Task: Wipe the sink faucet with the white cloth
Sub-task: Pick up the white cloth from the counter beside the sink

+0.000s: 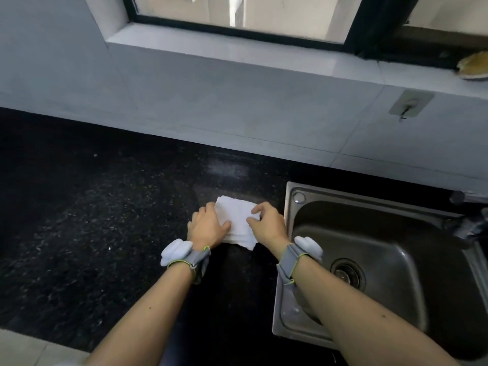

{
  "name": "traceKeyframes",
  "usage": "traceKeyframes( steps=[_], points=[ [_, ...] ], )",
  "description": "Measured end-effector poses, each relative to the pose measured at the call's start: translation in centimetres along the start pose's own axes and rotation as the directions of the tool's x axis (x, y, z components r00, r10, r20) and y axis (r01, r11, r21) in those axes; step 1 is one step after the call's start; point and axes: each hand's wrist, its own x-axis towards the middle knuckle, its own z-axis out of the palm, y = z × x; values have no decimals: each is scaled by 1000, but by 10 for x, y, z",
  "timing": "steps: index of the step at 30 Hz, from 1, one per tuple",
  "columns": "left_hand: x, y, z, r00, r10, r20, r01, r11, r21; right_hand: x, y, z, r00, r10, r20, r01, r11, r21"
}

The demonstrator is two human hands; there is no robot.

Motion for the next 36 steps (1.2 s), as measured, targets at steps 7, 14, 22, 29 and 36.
traceKeyframes(
  steps=[7,14,22,29,36],
  points=[
    [2,-1,0,999,22,47,-25,998,60,-7,-18,-11,996,-85,-19,77,965,-252],
    [11,6,-23,998,-5,68,7,1000,-24,-11,-31,-42,985,-172,10,172,979,-112],
    [-4,47,-58,956,270,116,-247,952,-183,-32,-44,-100,951,-275,140,277,961,2],
    [-23,98,-65,890,408,202,-357,901,-247,-47,-40,-150,956,-286,59,278,953,121],
    [-48,152,-57,781,567,262,-499,818,-286,-65,-18,-196,962,-241,-124,267,923,277]
  ],
)
